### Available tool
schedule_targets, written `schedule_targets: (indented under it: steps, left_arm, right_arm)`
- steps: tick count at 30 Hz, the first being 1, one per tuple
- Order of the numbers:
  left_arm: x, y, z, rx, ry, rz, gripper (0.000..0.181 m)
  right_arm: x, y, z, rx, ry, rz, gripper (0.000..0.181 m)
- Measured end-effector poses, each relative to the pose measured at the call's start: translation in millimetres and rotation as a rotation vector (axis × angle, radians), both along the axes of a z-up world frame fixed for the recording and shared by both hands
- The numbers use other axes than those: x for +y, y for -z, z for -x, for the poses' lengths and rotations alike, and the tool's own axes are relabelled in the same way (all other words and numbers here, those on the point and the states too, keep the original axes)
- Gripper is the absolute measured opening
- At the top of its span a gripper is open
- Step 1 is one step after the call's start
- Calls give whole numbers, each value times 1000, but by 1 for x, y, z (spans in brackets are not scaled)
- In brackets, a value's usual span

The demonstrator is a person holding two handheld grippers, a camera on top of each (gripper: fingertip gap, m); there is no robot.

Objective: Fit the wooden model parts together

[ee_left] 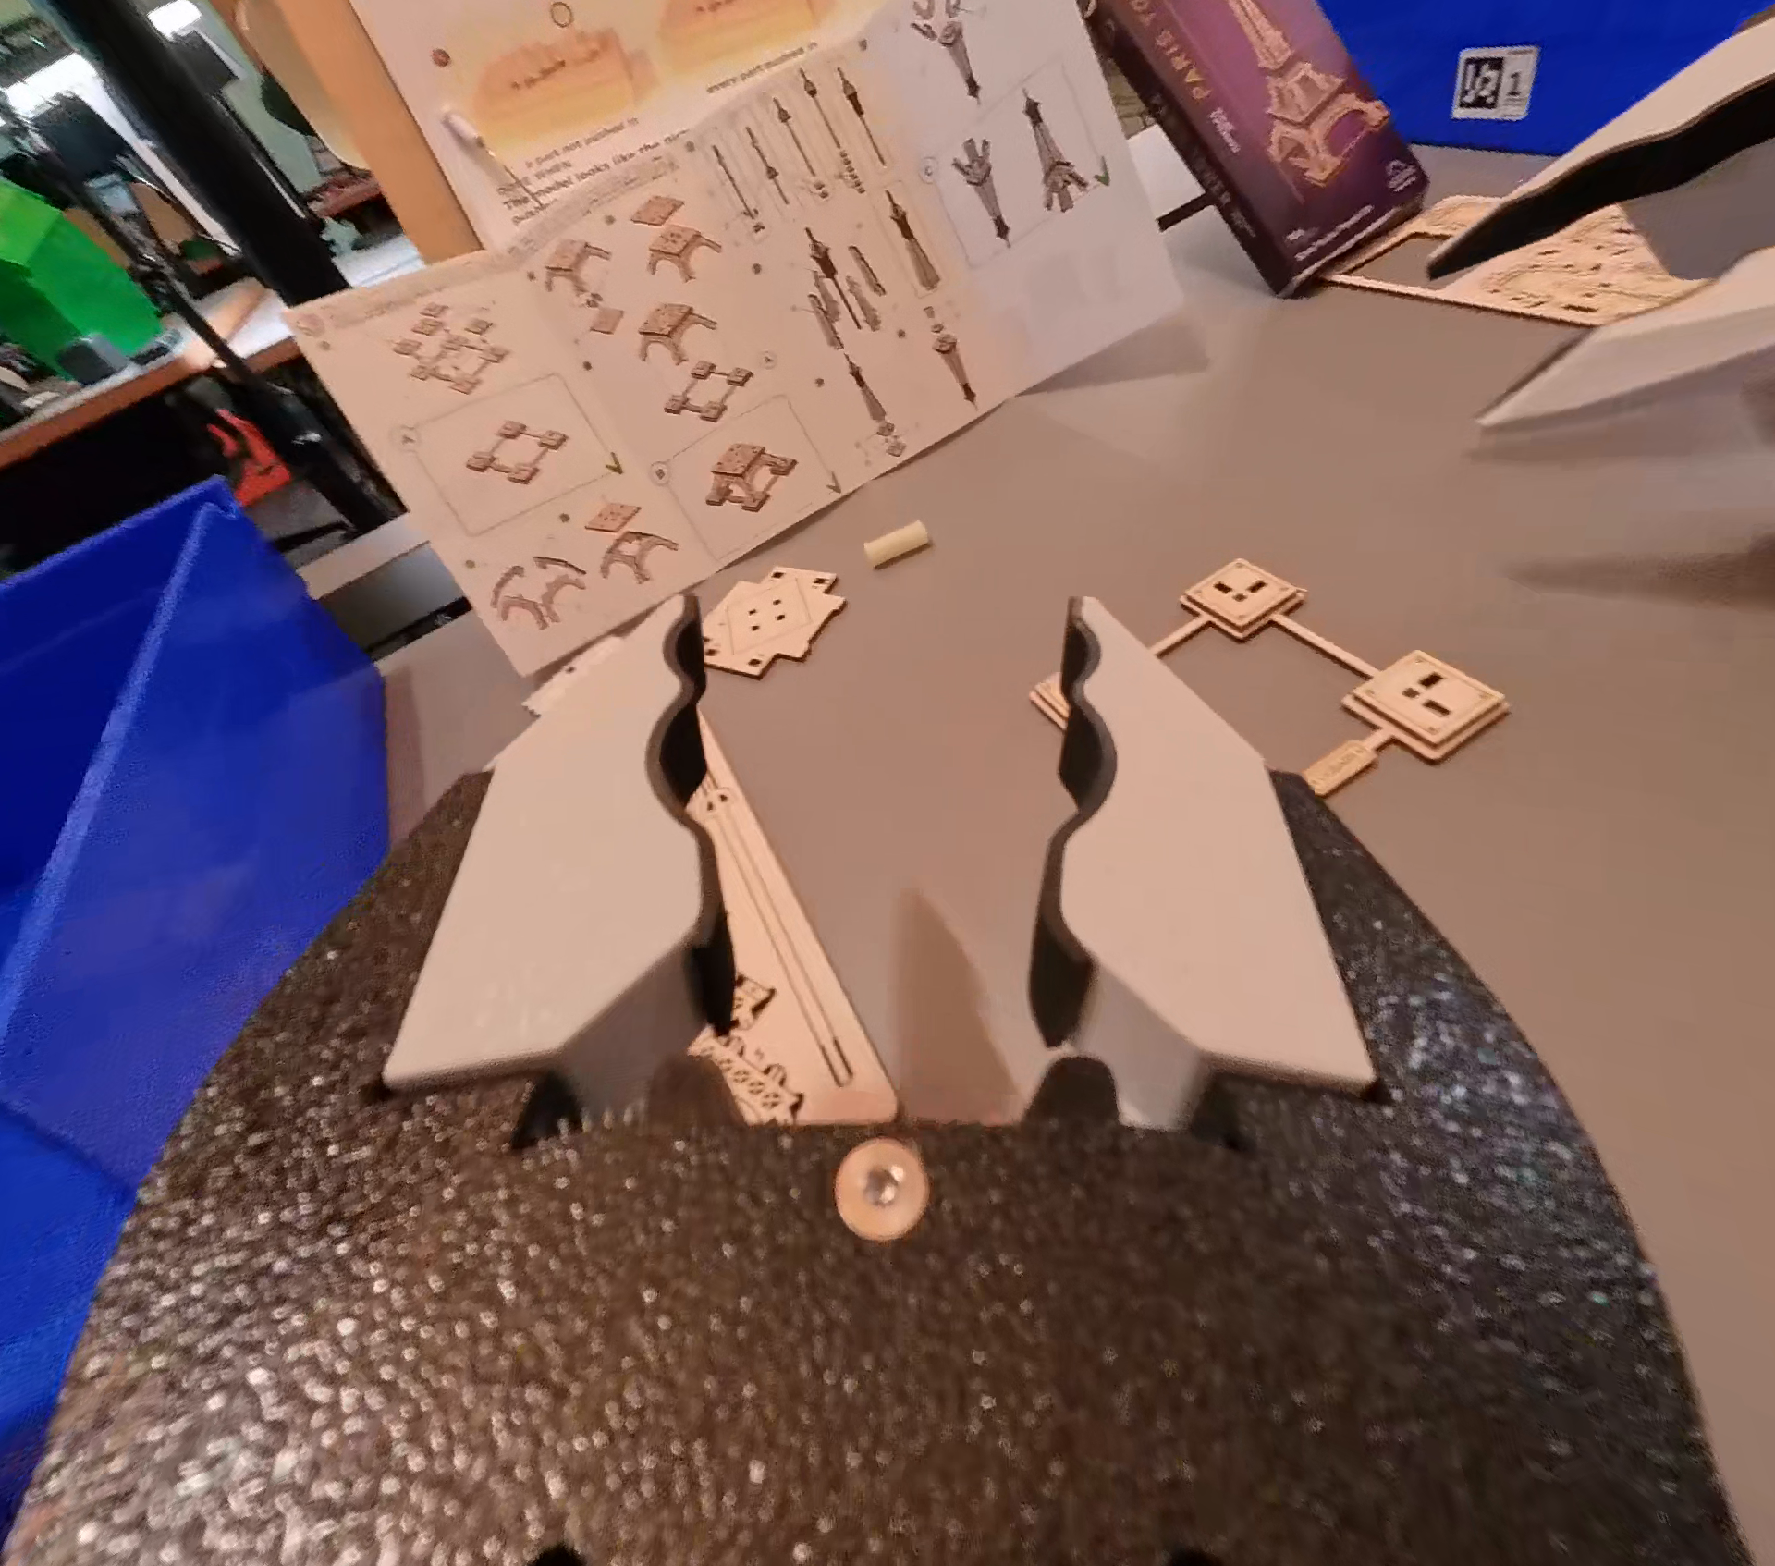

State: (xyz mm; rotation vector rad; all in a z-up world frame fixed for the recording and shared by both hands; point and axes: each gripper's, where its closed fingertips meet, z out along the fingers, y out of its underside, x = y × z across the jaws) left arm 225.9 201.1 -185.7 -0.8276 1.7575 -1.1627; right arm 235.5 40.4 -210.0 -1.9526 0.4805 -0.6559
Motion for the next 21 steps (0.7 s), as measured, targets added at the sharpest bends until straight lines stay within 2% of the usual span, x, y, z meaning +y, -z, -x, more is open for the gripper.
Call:
schedule_targets:
  steps: [5, 8, 11, 13, 17, 21]
  left_arm:
    - [-9, 10, 4, 53, 51, -5, 70]
    - [-3, 13, 3, 1, 28, -144, 55]
    - [2, 16, 2, -44, -2, -295, 50]
    - [1, 18, 2, -55, -5, -338, 43]
    - [0, 24, 4, -28, 20, -356, 32]
    - [8, 25, 3, -18, 4, -357, 30]
  right_arm:
    - [-27, 8, -15, -42, 98, 51, 35]
    - [-34, 4, -20, -55, 134, 26, 28]
    - [-37, 4, -22, -78, 152, 45, 10]
    - [-40, 10, -23, -77, 158, 95, 0]
    - [-45, 21, -26, -67, 178, 177, 0]
    - [-45, 33, -25, -47, 170, 259, 0]
